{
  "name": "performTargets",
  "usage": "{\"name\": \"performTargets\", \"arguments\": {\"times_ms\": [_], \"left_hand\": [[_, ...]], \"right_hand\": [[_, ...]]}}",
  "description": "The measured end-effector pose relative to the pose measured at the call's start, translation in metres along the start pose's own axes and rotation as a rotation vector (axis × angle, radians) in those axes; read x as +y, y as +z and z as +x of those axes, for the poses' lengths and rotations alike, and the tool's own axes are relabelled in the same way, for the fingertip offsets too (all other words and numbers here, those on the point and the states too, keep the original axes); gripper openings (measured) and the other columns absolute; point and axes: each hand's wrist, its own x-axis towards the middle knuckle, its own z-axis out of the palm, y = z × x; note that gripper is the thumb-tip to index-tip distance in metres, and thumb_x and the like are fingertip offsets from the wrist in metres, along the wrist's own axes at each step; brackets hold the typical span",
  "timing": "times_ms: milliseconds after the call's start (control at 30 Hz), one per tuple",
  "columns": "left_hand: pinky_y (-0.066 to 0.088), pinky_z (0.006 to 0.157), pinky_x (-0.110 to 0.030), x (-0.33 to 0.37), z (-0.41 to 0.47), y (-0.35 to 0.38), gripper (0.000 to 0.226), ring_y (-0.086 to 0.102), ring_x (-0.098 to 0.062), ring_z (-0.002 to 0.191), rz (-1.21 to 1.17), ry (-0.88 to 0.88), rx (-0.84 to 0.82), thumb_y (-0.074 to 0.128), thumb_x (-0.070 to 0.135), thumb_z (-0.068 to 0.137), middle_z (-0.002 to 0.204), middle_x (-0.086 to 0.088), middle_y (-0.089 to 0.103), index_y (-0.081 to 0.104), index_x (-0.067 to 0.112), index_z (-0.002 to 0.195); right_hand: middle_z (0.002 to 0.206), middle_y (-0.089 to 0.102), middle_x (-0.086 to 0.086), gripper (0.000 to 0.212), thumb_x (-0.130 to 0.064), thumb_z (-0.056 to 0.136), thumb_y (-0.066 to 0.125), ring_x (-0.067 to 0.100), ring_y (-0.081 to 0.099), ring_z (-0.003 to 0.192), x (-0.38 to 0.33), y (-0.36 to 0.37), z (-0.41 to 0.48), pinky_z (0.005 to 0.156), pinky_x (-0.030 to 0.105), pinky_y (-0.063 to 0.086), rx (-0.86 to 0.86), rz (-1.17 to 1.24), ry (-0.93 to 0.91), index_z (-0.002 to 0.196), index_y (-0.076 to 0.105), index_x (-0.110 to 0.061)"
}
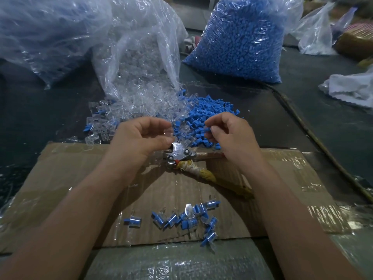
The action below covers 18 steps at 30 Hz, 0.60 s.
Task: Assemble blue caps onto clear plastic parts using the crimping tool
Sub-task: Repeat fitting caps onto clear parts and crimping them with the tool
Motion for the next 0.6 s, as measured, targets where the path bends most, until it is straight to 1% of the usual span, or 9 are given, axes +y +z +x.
{"name": "performTargets", "arguments": {"times_ms": [67,133,200,267,333,433,500,600], "left_hand": [[0.054,0.067,-0.018,-0.001,0.000,0.000,0.023,0.068,-0.010,0.076,-0.004,0.000,-0.010,0.067,0.003,0.068,0.082,0.001,0.071,0.066,0.015,0.087],[0.055,0.067,-0.018,0.000,0.000,0.003,0.023,0.068,-0.012,0.074,-0.031,0.002,-0.018,0.068,0.006,0.064,0.080,-0.001,0.072,0.067,0.014,0.086],[0.055,0.064,-0.018,0.001,-0.002,0.005,0.028,0.068,-0.014,0.070,-0.088,0.006,-0.014,0.069,0.012,0.058,0.079,-0.006,0.071,0.068,0.011,0.086],[0.053,0.061,-0.016,0.001,-0.002,0.007,0.031,0.067,-0.013,0.068,-0.105,0.011,-0.020,0.068,0.016,0.054,0.079,-0.006,0.071,0.066,0.010,0.084],[0.054,0.061,-0.017,0.001,-0.001,0.007,0.030,0.067,-0.013,0.068,-0.110,0.011,-0.035,0.068,0.018,0.052,0.076,-0.005,0.072,0.064,0.011,0.082],[0.056,0.065,-0.022,-0.001,0.001,0.006,0.028,0.067,-0.015,0.069,-0.142,0.009,-0.052,0.068,0.018,0.052,0.071,-0.003,0.071,0.064,0.012,0.079],[0.057,0.068,-0.023,-0.003,0.002,0.005,0.028,0.067,-0.016,0.070,-0.149,0.008,-0.065,0.068,0.018,0.051,0.072,-0.003,0.071,0.066,0.013,0.078],[0.057,0.070,-0.024,-0.004,0.002,0.005,0.026,0.068,-0.016,0.072,-0.173,0.003,-0.083,0.068,0.016,0.051,0.073,-0.003,0.071,0.067,0.014,0.078]], "right_hand": [[0.088,0.059,-0.014,0.030,-0.005,0.090,0.052,0.003,0.060,0.086,-0.003,0.001,-0.002,0.075,0.019,0.051,-0.023,-0.020,-0.024,0.081,0.052,-0.033],[0.090,0.056,-0.016,0.031,-0.003,0.091,0.050,0.002,0.058,0.087,-0.005,0.003,-0.003,0.076,0.016,0.050,-0.048,-0.012,-0.050,0.088,0.055,-0.033],[0.092,0.054,-0.016,0.031,-0.004,0.093,0.045,0.001,0.056,0.085,-0.008,0.004,-0.005,0.074,0.011,0.048,-0.066,0.018,-0.063,0.097,0.056,-0.033],[0.089,0.055,-0.013,0.027,-0.011,0.094,0.045,0.002,0.055,0.079,-0.010,0.004,-0.006,0.069,0.014,0.049,-0.075,0.021,-0.075,0.089,0.055,-0.036],[0.079,0.058,-0.011,0.023,-0.017,0.092,0.051,0.003,0.056,0.070,-0.012,0.005,-0.007,0.064,0.017,0.050,-0.080,0.046,-0.080,0.082,0.055,-0.037],[0.069,0.062,-0.008,0.022,-0.011,0.089,0.056,0.002,0.060,0.061,-0.013,0.008,-0.007,0.059,0.016,0.051,-0.106,0.171,-0.048,0.081,0.057,-0.032],[0.069,0.065,-0.006,0.023,-0.008,0.089,0.056,0.004,0.064,0.063,-0.013,0.011,-0.007,0.062,0.020,0.053,-0.111,0.212,-0.012,0.082,0.054,-0.030],[0.078,0.067,-0.003,0.021,-0.010,0.091,0.053,0.007,0.066,0.072,-0.012,0.013,-0.007,0.068,0.024,0.054,-0.115,0.212,0.003,0.083,0.048,-0.030]]}}
